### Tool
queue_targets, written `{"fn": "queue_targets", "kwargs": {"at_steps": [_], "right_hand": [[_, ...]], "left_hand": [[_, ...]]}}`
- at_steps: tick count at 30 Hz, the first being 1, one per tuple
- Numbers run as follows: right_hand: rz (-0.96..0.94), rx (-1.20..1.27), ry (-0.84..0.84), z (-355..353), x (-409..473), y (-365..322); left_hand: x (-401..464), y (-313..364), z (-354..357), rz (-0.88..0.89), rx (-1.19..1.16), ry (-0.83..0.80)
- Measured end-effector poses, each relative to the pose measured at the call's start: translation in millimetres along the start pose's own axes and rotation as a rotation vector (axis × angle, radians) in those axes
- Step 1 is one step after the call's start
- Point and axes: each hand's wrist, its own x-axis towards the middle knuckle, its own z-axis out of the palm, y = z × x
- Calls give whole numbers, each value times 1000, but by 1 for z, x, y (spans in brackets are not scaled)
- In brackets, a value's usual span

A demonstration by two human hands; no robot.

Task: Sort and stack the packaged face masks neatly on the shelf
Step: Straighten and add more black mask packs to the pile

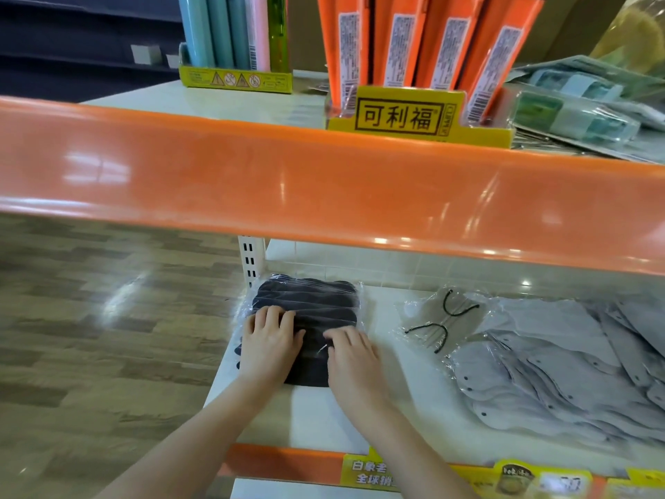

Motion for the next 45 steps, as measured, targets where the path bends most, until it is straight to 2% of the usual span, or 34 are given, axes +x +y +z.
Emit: {"fn": "queue_targets", "kwargs": {"at_steps": [3, 13, 21, 26, 30, 34, 39, 42, 45], "right_hand": [[-20, 12, 14, -7, 32, -6], [-184, -159, -363, -9, 93, -11], [-159, -152, -298, 3, 91, -12], [29, -53, -224, 6, 89, -11], [68, -11, -200, 9, 90, -12], [13, -4, -154, 9, 90, -13], [-91, -62, -1, 7, 66, -13], [-18, -56, -47, 6, 39, -14], [55, -107, -253, 3, 20, -18]], "left_hand": [[-2, 0, -1, 14, 3, 57], [-2, -1, -6, 54, 11, 85], [-1, 0, -9, 79, -1, 102], [0, -2, -9, 57, -14, 55], [6, -3, -10, 29, -19, 24], [12, -3, -6, 6, -25, -16], [15, 1, 0, 0, -54, -49], [14, -2, 1, 17, -128, -136], [14, -5, 0, 12, -173, -257]]}}
